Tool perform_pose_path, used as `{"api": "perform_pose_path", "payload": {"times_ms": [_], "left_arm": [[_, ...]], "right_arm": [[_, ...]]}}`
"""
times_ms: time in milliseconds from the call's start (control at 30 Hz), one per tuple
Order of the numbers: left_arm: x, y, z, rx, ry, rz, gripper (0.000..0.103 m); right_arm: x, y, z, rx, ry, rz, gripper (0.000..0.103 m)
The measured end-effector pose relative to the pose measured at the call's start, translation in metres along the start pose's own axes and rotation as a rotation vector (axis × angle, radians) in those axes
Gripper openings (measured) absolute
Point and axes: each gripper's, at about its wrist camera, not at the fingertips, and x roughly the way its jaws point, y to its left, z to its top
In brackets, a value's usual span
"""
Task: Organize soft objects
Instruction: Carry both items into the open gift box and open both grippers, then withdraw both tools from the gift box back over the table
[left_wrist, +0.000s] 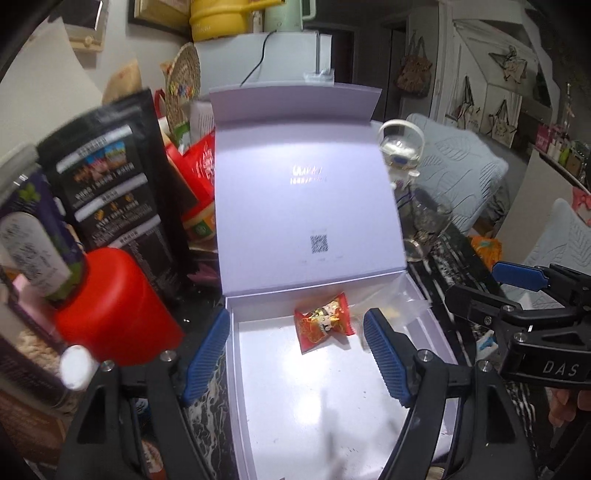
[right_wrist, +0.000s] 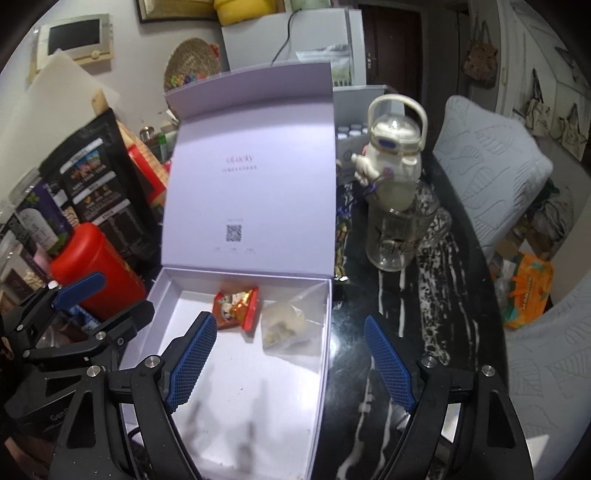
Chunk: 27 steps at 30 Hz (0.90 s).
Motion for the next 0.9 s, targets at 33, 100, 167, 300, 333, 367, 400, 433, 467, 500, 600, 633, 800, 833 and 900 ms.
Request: {"api": "perform_pose_path", "payload": {"times_ms": [33,100,167,300,333,367,400,433,467,500,600,633,800,833,900], "left_arm": [[-0.008,-0.001,0.000,0.001,-0.012,-0.001,0.075],[-0.021,-0.002,0.000,0.002,-0.030,-0.005,0.075],[-0.039,-0.003,0.000,0.002,-0.054,-0.017,0.075],[-0.070,-0.002,-0.002,-0.015,-0.076,-0.035,0.075],[-0.080,-0.002,-0.003,-0.017,-0.085,-0.035,0.075],[-0.087,-0.002,-0.004,-0.015,-0.095,-0.035,0.075],[-0.097,-0.003,-0.005,-0.012,-0.110,-0.035,0.075],[-0.106,-0.003,-0.006,-0.008,-0.123,-0.035,0.075],[-0.115,-0.004,-0.008,-0.004,-0.135,-0.037,0.075],[-0.124,-0.005,-0.010,-0.001,-0.146,-0.040,0.075],[-0.150,-0.009,-0.016,0.012,-0.178,-0.050,0.075],[-0.159,-0.011,-0.018,0.018,-0.190,-0.055,0.075],[-0.194,-0.020,-0.035,0.050,-0.220,-0.081,0.075],[-0.201,-0.022,-0.040,0.056,-0.225,-0.085,0.075],[-0.212,-0.025,-0.048,0.065,-0.235,-0.091,0.075]], "right_arm": [[-0.006,0.002,0.000,-0.003,-0.010,-0.004,0.083],[-0.022,0.006,-0.002,-0.010,-0.037,-0.011,0.083],[-0.037,0.010,-0.003,-0.014,-0.057,-0.015,0.083],[-0.072,0.021,-0.009,-0.043,-0.108,-0.043,0.083],[-0.081,0.023,-0.011,-0.050,-0.123,-0.049,0.083],[-0.093,0.026,-0.013,-0.053,-0.141,-0.051,0.083],[-0.102,0.028,-0.015,-0.052,-0.153,-0.049,0.083],[-0.110,0.030,-0.018,-0.051,-0.162,-0.046,0.083],[-0.121,0.032,-0.021,-0.049,-0.175,-0.042,0.083],[-0.130,0.035,-0.023,-0.051,-0.185,-0.041,0.083],[-0.157,0.042,-0.033,-0.062,-0.217,-0.048,0.083],[-0.165,0.044,-0.037,-0.065,-0.226,-0.048,0.083],[-0.205,0.053,-0.059,-0.075,-0.278,-0.050,0.084],[-0.211,0.055,-0.064,-0.076,-0.282,-0.051,0.084],[-0.223,0.058,-0.075,-0.077,-0.288,-0.048,0.084]]}}
